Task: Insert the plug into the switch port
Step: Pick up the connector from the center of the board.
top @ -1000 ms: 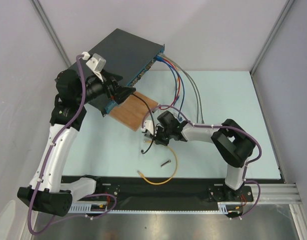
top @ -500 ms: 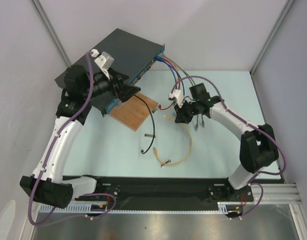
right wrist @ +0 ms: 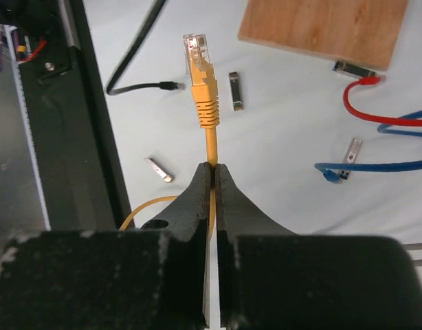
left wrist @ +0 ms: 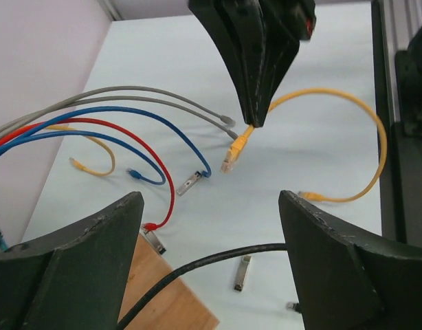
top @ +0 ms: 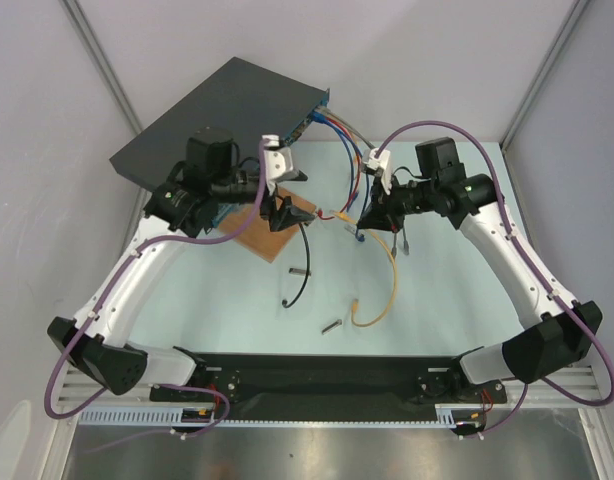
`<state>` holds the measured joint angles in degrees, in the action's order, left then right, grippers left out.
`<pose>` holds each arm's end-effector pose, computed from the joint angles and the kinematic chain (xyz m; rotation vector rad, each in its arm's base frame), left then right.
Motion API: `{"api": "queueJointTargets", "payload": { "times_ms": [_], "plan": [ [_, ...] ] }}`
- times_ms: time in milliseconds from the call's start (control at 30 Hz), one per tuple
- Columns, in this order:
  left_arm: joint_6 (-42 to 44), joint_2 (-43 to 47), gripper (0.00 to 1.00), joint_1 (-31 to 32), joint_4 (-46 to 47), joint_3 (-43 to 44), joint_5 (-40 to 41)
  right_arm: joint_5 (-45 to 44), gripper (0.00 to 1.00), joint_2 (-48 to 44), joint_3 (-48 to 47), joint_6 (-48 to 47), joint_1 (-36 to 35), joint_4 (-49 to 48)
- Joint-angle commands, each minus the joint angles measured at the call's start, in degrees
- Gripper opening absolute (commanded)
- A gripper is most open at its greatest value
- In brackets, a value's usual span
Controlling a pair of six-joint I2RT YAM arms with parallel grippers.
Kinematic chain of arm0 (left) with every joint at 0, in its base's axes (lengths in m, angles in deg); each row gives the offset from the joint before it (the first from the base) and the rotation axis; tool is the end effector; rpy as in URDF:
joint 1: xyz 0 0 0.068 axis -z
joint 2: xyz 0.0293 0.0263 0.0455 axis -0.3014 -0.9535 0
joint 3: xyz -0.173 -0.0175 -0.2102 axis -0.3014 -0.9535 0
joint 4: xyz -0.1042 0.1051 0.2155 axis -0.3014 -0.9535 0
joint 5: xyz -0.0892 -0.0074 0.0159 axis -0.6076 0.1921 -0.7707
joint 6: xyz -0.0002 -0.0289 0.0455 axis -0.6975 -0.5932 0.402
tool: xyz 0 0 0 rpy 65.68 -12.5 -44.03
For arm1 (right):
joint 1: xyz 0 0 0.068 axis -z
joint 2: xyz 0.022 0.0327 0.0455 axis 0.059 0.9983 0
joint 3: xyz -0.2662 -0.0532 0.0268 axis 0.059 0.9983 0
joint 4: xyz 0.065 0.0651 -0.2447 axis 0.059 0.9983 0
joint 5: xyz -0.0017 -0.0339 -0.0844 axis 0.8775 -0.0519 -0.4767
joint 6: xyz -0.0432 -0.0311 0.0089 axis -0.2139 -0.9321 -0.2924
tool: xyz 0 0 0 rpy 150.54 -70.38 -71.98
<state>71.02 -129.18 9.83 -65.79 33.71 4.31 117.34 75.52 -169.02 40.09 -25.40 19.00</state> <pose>0.2340 -0.1503 0.4450 1.3106 1.3622 -0.7798 0.2607 0.1334 0.3820 -1.2993 1.7628 0.8659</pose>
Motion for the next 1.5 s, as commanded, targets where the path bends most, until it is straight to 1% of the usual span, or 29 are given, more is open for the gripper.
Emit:
{"api": "queueJointTargets", "payload": {
  "times_ms": [0,200,333,367,533,567,633,667,733,767,800,833,867,900,933,967,1000,1033,1067,1100,1133,1167,1200,1233,1267,1300,1333,1367,1467],
  "plan": [
    [13.7,-1.0,0.85,2.7,-5.9,2.5,0.5,3.0,0.00,-2.2,-3.5,1.7,-1.4,2.5],
    [17.6,-2.9,0.80,6.6,-6.6,2.6,2.4,2.8,0.00,-3.1,-5.6,2.3,-5.0,2.0],
    [18.5,-3.8,0.70,7.4,-8.5,3.8,0.7,2.2,0.00,-3.1,-6.3,2.4,-6.3,1.9],
    [18.4,-4.1,0.65,7.5,-8.8,4.1,0.3,2.1,0.00,-3.1,-6.3,2.5,-6.4,1.6],
    [19.3,-4.5,0.46,7.6,-10.9,4.7,-0.4,2.1,0.00,-3.0,-6.9,2.5,-6.9,0.7],
    [19.2,-4.5,0.36,7.6,-11.2,4.9,-0.6,2.1,0.00,-2.9,-7.1,2.4,-7.1,0.7],
    [18.3,-5.0,0.25,7.7,-11.7,5.6,-1.7,2.1,0.00,-2.8,-7.5,2.3,-7.4,0.5],
    [18.0,-5.2,0.18,7.7,-12.2,5.8,-2.0,2.2,0.00,-2.7,-7.6,2.4,-7.4,0.3],
    [16.3,-5.5,0.10,7.7,-12.6,6.2,-3.1,2.3,0.00,-2.8,-7.7,2.4,-7.3,-0.7],
    [15.3,-5.6,0.03,7.7,-12.4,6.1,-3.3,2.3,0.00,-2.9,-7.6,2.3,-7.2,-1.1],
    [13.0,-5.7,0.00,7.6,-12.0,6.0,-3.5,2.3,0.00,-3.0,-7.3,2.3,-7.2,-2.1],
    [10.9,-5.4,0.00,7.6,-11.2,5.8,-3.9,1.4,0.02,-3.1,-6.5,2.4,-7.1,-2.9],
    [8.2,-5.4,0.00,7.5,-8.4,5.8,-3.8,0.5,0.11,-3.6,-6.2,2.6,-7.0,-3.6],
    [1.6,-5.6,0.00,7.3,-6.8,5.8,-3.9,-0.3,0.24,-3.8,-5.9,2.7,-6.8,-5.6],
    [-2.0,-5.8,0.00,7.1,-5.2,6.4,-4.8,-2.3,0.51,-4.2,-5.5,2.8,-6.4,-6.8],
    [-6.0,-6.6,0.00,6.1,-3.8,6.6,-5.4,-3.7,0.59,-4.6,-4.3,4.4,-5.0,-8.7],
    [-14.7,-7.3,0.00,5.8,-0.7,7.2,-5.3,-4.8,0.66,-5.7,-3.7,5.1,-4.3,-13.0],
    [-19.2,-8.0,0.00,5.6,0.4,8.9,-4.5,-6.6,0.74,-5.9,-3.5,5.5,-3.4,-14.8],
    [-23.6,-9.8,0.00,5.2,0.9,10.0,-1.9,-7.3,0.74,-6.2,-3.5,5.7,-2.5,-16.0],
    [-31.8,-10.8,0.00,4.9,2.1,11.1,-1.3,-8.0,0.74,-6.3,-4.0,5.7,-2.1,-18.1],
    [-35.8,-11.8,0.00,3.8,2.8,12.9,-1.3,-8.3,0.74,-6.4,-4.3,5.6,-1.6,-18.9],
    [-44.2,-13.1,0.00,3.1,3.9,13.3,-1.2,-7.9,0.73,-6.5,-4.6,4.9,-0.8,-20.5],
    [-48.6,-13.8,0.00,2.3,5.0,13.3,-1.9,-7.3,0.71,-7.2,-4.2,4.0,-0.6,-21.2],
    [-52.9,-14.2,0.00,0.7,8.4,12.4,-3.2,-5.6,0.64,-7.6,-3.8,2.9,-0.3,-21.9],
    [-57.1,-14.6,0.00,-0.1,10.8,11.6,-5.9,-4.8,0.61,-8.0,-3.3,1.7,-0.1,-22.5],
    [-64.7,-14.2,0.00,-0.7,13.8,10.1,-7.6,-3.9,0.59,-8.6,-1.7,-1.0,0.0,-24.1],
    [-67.4,-13.7,0.01,-1.4,20.7,6.6,-8.6,-3.2,0.53,-9.9,-0.9,-2.0,0.1,-25.2],
    [-70.7,-13.2,0.01,-1.7,22.8,5.3,-9.9,-2.5,0.51,-10.5,-0.2,-3.2,0.3,-27.3],
    [-74.2,-12.9,0.00,-1.9,28.1,2.9,-12.5,0.3,0.50,-11.5,0.9,-6.6,0.7,-28.4]
  ]
}}
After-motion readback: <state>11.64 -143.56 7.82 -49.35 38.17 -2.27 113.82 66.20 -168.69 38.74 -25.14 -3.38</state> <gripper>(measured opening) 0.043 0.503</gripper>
